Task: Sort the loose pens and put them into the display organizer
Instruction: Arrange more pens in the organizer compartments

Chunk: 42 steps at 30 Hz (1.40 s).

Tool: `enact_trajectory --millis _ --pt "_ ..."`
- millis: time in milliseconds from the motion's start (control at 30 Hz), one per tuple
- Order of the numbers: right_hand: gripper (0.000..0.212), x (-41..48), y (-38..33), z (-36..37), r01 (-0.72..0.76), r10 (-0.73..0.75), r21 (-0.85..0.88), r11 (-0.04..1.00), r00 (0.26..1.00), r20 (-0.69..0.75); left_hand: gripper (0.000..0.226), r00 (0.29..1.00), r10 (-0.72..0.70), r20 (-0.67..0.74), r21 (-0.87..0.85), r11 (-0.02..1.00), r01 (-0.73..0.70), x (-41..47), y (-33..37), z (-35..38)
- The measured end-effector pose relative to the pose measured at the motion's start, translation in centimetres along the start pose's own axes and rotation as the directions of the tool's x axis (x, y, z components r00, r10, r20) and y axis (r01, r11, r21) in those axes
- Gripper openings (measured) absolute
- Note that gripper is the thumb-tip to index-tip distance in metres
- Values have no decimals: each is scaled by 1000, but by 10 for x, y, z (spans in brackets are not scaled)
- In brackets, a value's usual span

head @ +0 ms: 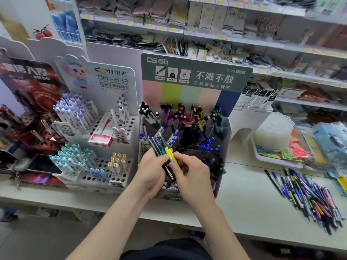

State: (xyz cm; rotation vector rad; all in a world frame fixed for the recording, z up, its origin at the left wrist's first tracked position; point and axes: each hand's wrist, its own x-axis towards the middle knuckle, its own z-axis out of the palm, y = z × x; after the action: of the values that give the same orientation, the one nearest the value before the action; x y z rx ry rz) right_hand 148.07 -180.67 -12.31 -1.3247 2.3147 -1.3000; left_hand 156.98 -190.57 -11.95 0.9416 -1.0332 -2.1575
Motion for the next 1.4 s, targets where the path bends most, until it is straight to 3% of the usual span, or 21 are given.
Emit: enact_trajectory --millis 200,300,433,533,700,833,1000,1067,1167,1267,1333,1400 --pt "22 2 6 -1 14 -13 -121 992 1000 7 33 997 70 -7 276 959 -66 4 -5 9" --pt "20 3 7 -6 26 -37 -161 987 997 -63 37 991 129 36 349 928 -134 7 1 16" --pt "31 7 9 -16 44 -46 -178 983 999 -7 33 986 159 52 424 890 -166 16 2 24" --pt "32 13 14 -26 55 -71 -131 990 990 -123 25 981 171 96 526 828 -196 25 3 31" --pt "33 38 26 -63 12 -48 -125 992 956 -288 33 967 198 159 523 814 -253 32 4 49" --pt "14 67 50 -105 -43 9 -131 990 968 -252 63 956 208 207 646 705 -293 37 4 61" --pt "10 104 60 -140 56 -157 -349 935 950 -268 91 940 195 279 694 636 -338 42 8 73" --pt "12 119 56 -148 114 -221 -405 907 947 -231 93 941 199 272 704 626 -336 45 6 78" --pt "9 146 52 -148 203 -276 -525 827 959 -64 91 947 197 255 695 643 -321 49 4 88" --pt "15 174 49 -135 284 -210 -660 696 959 191 86 951 203 235 645 699 -309 54 3 98" --pt "17 189 43 -123 331 -146 -642 691 935 324 81 954 208 214 632 716 -298 57 4 105" --pt "16 199 40 -113 349 -138 -616 706 921 363 78 952 227 203 610 732 -304 60 4 109"
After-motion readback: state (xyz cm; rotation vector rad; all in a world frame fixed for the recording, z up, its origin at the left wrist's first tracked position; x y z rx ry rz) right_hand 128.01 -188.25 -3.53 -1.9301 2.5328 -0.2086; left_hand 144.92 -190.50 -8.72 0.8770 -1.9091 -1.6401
